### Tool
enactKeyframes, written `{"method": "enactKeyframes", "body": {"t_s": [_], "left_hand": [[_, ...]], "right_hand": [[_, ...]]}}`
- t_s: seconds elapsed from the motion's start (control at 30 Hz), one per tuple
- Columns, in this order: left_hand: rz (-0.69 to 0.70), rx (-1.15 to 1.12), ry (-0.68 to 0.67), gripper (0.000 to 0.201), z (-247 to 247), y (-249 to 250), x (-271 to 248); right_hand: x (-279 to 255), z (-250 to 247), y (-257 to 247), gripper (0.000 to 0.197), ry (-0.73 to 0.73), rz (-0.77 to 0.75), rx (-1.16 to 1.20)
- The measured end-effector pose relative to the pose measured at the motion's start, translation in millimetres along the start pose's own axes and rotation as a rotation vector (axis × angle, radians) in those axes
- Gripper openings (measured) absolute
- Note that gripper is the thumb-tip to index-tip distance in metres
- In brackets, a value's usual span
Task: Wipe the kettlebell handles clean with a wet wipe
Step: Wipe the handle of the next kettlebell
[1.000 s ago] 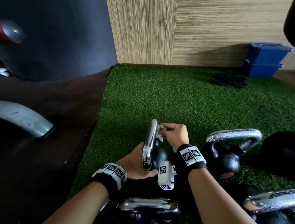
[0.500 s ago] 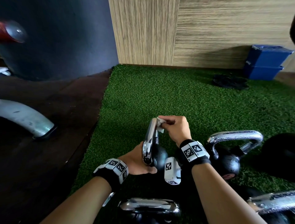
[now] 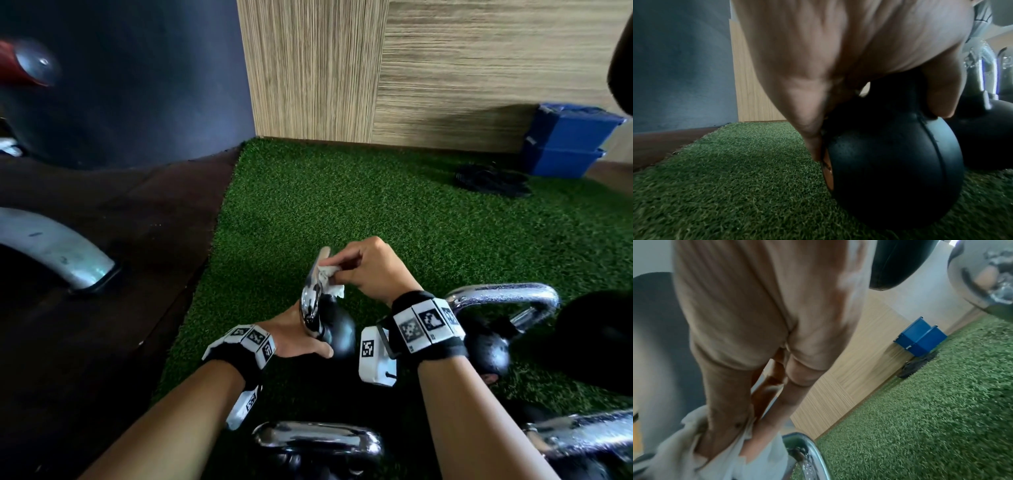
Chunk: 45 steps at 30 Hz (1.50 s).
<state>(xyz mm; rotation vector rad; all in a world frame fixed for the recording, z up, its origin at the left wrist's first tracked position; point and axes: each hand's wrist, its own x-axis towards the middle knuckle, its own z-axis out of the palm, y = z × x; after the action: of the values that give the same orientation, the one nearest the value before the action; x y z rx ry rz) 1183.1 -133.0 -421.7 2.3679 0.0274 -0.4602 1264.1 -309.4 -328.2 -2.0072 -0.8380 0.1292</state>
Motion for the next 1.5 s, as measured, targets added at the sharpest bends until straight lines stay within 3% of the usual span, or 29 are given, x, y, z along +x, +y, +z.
{"method": "enactKeyframes", "body": {"t_s": [0.17,0.37,0.5,0.63,0.83,0.93,1.07,1.27,1.33,1.43,1.5], "left_hand": [[-0.016,-0.043,-0.015,0.069,-7.1,2.4,2.8],[0.138,-0.050,-0.014,0.092,-10.0,3.3,0.3],[0.207,-0.023,-0.066,0.074,-9.1,2.4,2.6],[0.139,-0.098,-0.064,0.050,-6.4,-0.5,-0.1],[0.202,-0.143,-0.073,0.050,-4.4,1.5,-2.5],[0.180,-0.116,-0.038,0.036,-3.9,0.0,-0.6],[0.164,-0.073,-0.065,0.033,-3.4,-1.2,-1.9],[0.180,-0.077,-0.074,0.041,-2.3,-1.0,-10.2],[0.165,-0.075,-0.065,0.043,0.2,-4.4,-8.7],[0.130,-0.046,-0.038,0.031,2.2,-6.0,-11.4],[0.115,0.016,-0.051,0.039,3.3,-1.9,-16.6]], "right_hand": [[-8.6,10.6,-9.1,0.024,-0.079,0.029,0.065],[-13.9,17.8,-7.6,0.021,-0.114,0.063,0.101],[-18.9,27.0,5.4,0.032,-0.199,0.099,0.066],[-24.7,32.3,15.2,0.027,-0.212,0.112,-0.002],[-28.1,38.7,27.1,0.022,-0.216,0.122,0.069],[-24.7,41.3,28.4,0.017,-0.319,0.148,-0.029],[-18.9,36.2,23.1,0.019,-0.390,0.133,-0.015],[-11.9,35.7,15.5,0.022,-0.558,0.109,-0.019],[-11.9,37.4,17.2,0.024,-0.564,0.121,0.054],[-19.3,43.2,25.4,0.023,-0.559,0.205,0.352],[-25.7,47.9,32.5,0.020,-0.554,0.280,0.551]]}}
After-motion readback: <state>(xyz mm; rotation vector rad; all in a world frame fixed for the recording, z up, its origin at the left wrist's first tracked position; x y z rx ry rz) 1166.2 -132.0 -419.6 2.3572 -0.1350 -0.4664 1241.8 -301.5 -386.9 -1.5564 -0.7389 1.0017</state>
